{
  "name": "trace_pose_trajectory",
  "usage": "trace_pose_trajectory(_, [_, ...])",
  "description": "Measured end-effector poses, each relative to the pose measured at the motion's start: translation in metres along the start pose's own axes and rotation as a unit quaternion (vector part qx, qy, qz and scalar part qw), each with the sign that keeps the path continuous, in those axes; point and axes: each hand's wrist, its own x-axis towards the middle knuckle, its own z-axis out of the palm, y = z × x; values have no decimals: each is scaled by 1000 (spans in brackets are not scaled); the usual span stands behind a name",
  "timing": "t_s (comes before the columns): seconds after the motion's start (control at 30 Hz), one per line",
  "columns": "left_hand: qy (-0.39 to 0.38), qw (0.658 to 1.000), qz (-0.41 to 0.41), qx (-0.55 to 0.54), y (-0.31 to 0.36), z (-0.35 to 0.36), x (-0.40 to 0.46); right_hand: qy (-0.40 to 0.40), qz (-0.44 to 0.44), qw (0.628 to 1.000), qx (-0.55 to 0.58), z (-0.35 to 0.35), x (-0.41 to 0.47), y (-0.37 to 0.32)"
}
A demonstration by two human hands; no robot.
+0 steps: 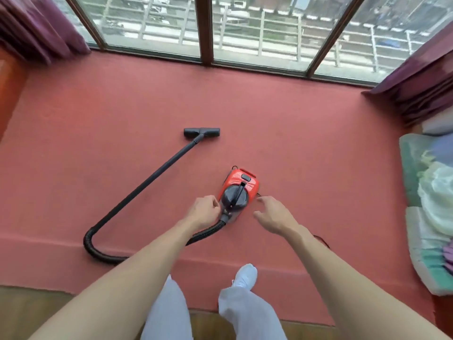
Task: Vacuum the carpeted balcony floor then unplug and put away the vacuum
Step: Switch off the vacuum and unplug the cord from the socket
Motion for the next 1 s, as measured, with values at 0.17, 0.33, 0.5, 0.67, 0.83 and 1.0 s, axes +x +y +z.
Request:
trace_pose_trajectory(0.17, [-13,1000,26,6,58,32,31,-16,2,999,-30,-28,32,43])
trace_pose_trajectory(0.33, [-19,1000,-14,-16,73,47,85,-80,1,995,-61,-35,87,59])
trace_pose_trajectory(0.5, [-10,997,-77,-28,66,61,158,-107,-7,992,-65,-36,163,75])
trace_pose_trajectory(0.67, [25,990,-123,-67,61,93,234,-118,-35,990,-74,-19,243,100])
trace_pose_trajectory(0.83, [70,987,-128,-71,47,136,327,-112,-75,989,-69,12,343,119])
trace_pose_trajectory(1.0, [59,994,-90,-25,27,194,390,-107,-113,987,-50,54,423,127])
